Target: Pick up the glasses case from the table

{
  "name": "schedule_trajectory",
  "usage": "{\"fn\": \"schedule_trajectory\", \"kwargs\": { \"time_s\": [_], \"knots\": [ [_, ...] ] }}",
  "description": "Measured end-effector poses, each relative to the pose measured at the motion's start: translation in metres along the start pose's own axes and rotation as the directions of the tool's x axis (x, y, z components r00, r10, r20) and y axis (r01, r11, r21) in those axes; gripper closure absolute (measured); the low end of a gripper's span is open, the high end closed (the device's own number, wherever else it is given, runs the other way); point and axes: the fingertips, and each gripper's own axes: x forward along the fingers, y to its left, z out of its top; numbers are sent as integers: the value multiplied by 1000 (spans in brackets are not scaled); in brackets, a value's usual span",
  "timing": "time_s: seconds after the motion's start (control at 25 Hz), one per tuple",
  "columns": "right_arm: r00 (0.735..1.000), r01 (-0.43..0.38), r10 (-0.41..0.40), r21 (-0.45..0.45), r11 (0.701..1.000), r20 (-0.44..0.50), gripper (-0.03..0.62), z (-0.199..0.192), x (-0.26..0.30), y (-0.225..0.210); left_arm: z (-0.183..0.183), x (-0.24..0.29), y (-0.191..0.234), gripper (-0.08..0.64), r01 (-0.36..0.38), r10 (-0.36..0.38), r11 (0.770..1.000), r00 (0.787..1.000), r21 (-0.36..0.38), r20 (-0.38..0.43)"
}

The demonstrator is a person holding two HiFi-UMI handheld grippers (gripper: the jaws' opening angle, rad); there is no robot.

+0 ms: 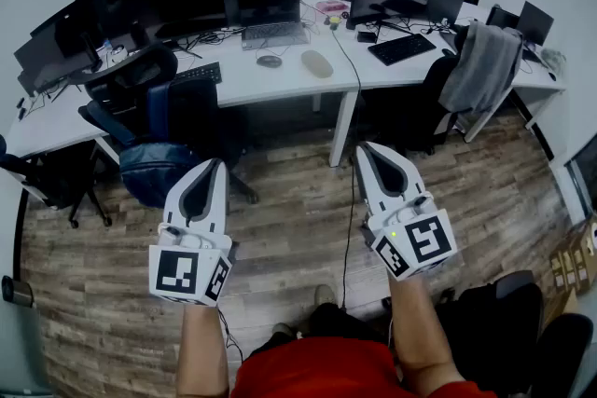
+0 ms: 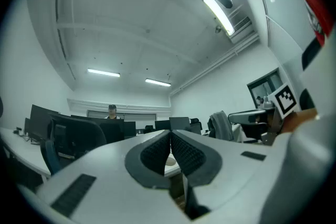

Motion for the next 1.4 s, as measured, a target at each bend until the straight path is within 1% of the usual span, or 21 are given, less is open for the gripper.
{"fn": "schedule_trajectory", "kwargs": {
  "time_s": [0.24, 0.36, 0.56, 0.76, 0.92, 1.0, 1.2, 1.4],
  "knots": [
    [999, -21, 20, 31, 999, 38, 588, 2, 11, -11, -2, 16, 1, 546, -5, 5, 1000, 1000, 1, -1],
    [999, -23, 22, 27, 999, 44, 588, -1, 19, -24, -4, 29, 2, 546, -20, 20, 1000, 1000, -1, -1],
    [998, -28, 28, 14, 999, 54, 588, -8, 34, -57, -9, 63, -2, 546, -41, 41, 999, 999, 2, -2],
    [997, -29, 27, 21, 999, 66, 588, -13, 43, -99, -13, 103, -20, 546, -48, 48, 999, 999, 14, -2],
    [998, -38, 38, 0, 999, 49, 588, -21, 49, -123, -22, 131, -32, 546, -57, 58, 998, 998, 6, -12],
    [999, -33, 33, 7, 999, 40, 588, -28, 54, -133, -25, 142, -33, 546, -58, 58, 998, 998, 10, -20],
    [999, -34, 35, -5, 999, 17, 588, -41, 83, -152, -33, 179, -22, 546, -63, 63, 998, 998, 11, -6],
    [999, -30, 29, -16, 999, -22, 588, -71, 136, -170, -58, 232, 5, 546, -49, 49, 999, 999, 7, 10]
  ]
}}
